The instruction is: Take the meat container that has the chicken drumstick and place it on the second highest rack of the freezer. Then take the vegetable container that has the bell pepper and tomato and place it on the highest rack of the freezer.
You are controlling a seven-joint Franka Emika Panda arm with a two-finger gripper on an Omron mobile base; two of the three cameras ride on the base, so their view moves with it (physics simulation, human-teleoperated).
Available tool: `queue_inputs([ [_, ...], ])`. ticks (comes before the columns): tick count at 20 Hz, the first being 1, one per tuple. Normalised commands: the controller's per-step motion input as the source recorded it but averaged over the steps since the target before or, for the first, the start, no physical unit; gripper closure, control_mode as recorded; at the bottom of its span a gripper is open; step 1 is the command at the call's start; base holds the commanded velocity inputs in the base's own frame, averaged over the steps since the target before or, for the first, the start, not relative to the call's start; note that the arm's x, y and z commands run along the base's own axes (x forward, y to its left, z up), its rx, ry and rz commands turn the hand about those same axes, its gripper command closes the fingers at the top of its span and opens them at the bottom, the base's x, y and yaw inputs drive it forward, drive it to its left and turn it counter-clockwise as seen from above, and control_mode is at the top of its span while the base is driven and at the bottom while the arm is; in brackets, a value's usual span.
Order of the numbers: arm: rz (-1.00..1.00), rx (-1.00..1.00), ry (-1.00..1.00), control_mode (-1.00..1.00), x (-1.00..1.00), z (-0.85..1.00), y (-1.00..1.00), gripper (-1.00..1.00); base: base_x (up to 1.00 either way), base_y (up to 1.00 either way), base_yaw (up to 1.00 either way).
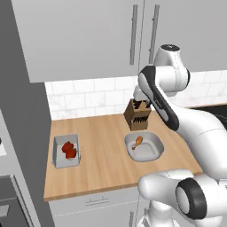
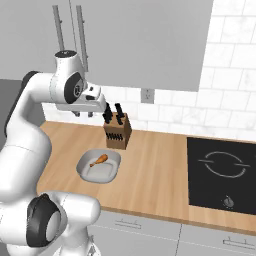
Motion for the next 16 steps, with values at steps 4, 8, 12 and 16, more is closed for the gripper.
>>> queue_inputs([
  [4, 0.02, 0.0, 0.01, -1.0, -0.5, -0.17, 0.01, -1.0, 0.0, 0.0, 0.0],
  [8, -0.01, 0.05, 0.07, -1.0, -0.91, -0.51, 0.46, -1.0, 0.0, 0.0, 0.0],
  [12, -0.33, 0.1, 0.0, -1.0, -0.64, -0.36, 0.66, -1.0, 0.0, 0.0, 0.0],
  [16, -0.35, 0.15, 0.0, -1.0, -0.33, -0.2, 0.44, -1.0, 0.0, 0.0, 0.0],
])
